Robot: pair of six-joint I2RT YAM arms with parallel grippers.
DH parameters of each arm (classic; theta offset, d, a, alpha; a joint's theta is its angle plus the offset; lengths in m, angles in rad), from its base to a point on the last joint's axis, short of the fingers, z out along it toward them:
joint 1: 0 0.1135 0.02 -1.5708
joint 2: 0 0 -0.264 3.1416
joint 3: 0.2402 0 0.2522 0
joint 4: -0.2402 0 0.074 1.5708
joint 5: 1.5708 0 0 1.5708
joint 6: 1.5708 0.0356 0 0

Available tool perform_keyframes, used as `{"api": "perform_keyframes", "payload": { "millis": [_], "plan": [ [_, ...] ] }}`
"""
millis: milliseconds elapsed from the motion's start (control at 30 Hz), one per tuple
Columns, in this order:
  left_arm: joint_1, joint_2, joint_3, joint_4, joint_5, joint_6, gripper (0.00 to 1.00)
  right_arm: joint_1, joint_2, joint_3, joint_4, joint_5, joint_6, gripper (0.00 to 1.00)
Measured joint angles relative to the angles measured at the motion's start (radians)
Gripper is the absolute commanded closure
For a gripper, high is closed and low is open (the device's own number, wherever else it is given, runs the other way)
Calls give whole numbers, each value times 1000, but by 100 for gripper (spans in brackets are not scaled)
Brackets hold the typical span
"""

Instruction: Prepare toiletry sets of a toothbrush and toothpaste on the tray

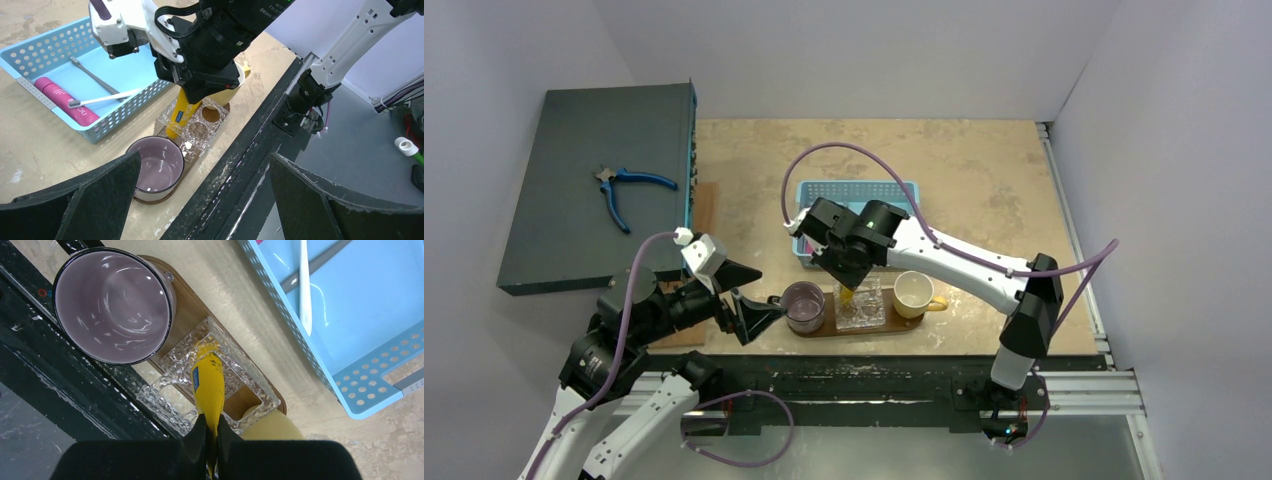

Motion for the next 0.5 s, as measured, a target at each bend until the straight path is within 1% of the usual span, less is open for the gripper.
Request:
{"api": "perform_keyframes", "payload": {
  "millis": [500],
  "plan": [
    [0,0,0,0,0,1,0,0,43,-12,17,1,-5,100]
  ]
}}
